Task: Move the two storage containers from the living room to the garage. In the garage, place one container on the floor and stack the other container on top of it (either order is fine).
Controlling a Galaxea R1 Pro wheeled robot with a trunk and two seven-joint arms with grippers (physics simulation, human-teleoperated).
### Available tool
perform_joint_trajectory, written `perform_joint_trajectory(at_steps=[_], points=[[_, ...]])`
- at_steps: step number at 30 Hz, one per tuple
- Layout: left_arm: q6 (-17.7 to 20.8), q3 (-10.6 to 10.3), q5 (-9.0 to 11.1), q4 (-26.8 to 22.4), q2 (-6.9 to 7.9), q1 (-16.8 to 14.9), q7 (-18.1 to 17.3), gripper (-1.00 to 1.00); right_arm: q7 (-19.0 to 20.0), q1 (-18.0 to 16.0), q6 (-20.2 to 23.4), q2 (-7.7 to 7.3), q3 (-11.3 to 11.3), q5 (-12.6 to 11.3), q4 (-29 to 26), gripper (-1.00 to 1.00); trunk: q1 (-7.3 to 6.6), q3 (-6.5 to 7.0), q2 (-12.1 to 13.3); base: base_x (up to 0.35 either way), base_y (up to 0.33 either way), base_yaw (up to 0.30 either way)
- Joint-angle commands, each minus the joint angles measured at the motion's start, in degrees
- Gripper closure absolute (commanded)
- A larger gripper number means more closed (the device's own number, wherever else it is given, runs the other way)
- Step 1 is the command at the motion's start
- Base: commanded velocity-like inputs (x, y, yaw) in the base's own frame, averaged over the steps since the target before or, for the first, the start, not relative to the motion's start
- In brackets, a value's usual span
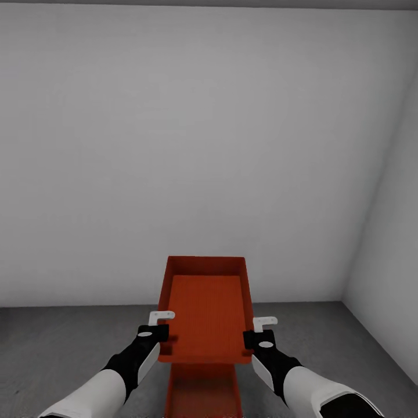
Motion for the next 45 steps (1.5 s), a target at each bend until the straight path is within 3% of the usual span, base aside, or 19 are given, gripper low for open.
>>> perform_joint_trajectory(at_steps=[1, 45], points=[[-1.79, 1.3, 3.95, -1.39, 0.0, -0.07, 1.43, 1.0, 0.38, 0.0, -0.18, 1.74, -0.79, -1.11, 0.08, 1.0, 0.01, -0.19, -0.08, 0.0, 0.0, 0.0], [-1.7, 1.41, 3.9, -1.37, -0.08, -0.07, 1.47, 1.0, 0.38, 0.0, -0.27, 1.67, -0.79, -1.12, 0.08, 1.0, 0.01, -4.26, -0.08, 0.0, 0.0, 0.0]])
